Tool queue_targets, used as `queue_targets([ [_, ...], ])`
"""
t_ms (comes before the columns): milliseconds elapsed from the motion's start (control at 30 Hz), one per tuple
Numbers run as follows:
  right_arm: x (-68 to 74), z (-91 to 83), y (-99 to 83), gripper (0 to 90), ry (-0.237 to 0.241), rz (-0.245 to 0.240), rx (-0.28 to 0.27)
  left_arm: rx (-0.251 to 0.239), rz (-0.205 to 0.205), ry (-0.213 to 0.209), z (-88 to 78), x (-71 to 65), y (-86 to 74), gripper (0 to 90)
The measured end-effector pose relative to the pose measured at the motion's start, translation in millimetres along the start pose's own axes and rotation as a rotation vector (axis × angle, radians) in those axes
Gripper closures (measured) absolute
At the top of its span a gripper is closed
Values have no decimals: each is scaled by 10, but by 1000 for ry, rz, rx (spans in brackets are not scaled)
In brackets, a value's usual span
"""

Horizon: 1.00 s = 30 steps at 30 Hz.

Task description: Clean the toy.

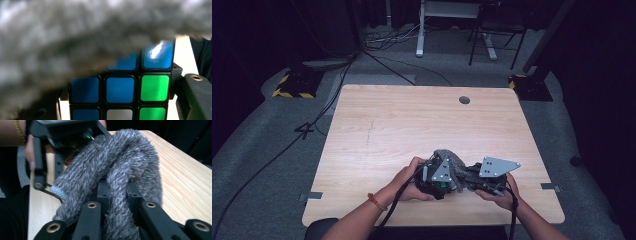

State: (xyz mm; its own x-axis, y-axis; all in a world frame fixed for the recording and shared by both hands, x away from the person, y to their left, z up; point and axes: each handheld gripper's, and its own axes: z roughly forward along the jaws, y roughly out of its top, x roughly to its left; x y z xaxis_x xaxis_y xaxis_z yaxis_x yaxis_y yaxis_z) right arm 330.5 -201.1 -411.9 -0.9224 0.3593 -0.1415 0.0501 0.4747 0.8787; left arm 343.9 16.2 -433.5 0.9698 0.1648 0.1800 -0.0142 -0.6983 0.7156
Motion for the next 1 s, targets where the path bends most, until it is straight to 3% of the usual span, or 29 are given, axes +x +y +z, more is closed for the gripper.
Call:
queue_targets([
  [200, -159, 18, -120, 778, -48, 49, 50, -65, -16, 21, -200, 55, 4, 333],
  [367, -188, 61, -182, 777, -31, 72, 72, -177, -61, 45, -448, 158, -22, 334],
  [467, -165, 81, -156, 776, 10, 87, 35, -196, -58, 43, -473, 158, -43, 333],
  [600, -104, 67, -108, 776, 33, 77, 10, -193, -46, 25, -435, 151, -52, 332],
  [700, -130, 16, -121, 776, 59, 109, -31, -178, -46, 13, -412, 157, -60, 328],
  [833, -129, -33, -90, 777, 55, 102, -59, -170, -50, 9, -384, 149, -57, 328],
  [1000, -124, -56, -69, 777, 60, 101, -88, -97, -32, 22, -278, 118, -51, 328],
])
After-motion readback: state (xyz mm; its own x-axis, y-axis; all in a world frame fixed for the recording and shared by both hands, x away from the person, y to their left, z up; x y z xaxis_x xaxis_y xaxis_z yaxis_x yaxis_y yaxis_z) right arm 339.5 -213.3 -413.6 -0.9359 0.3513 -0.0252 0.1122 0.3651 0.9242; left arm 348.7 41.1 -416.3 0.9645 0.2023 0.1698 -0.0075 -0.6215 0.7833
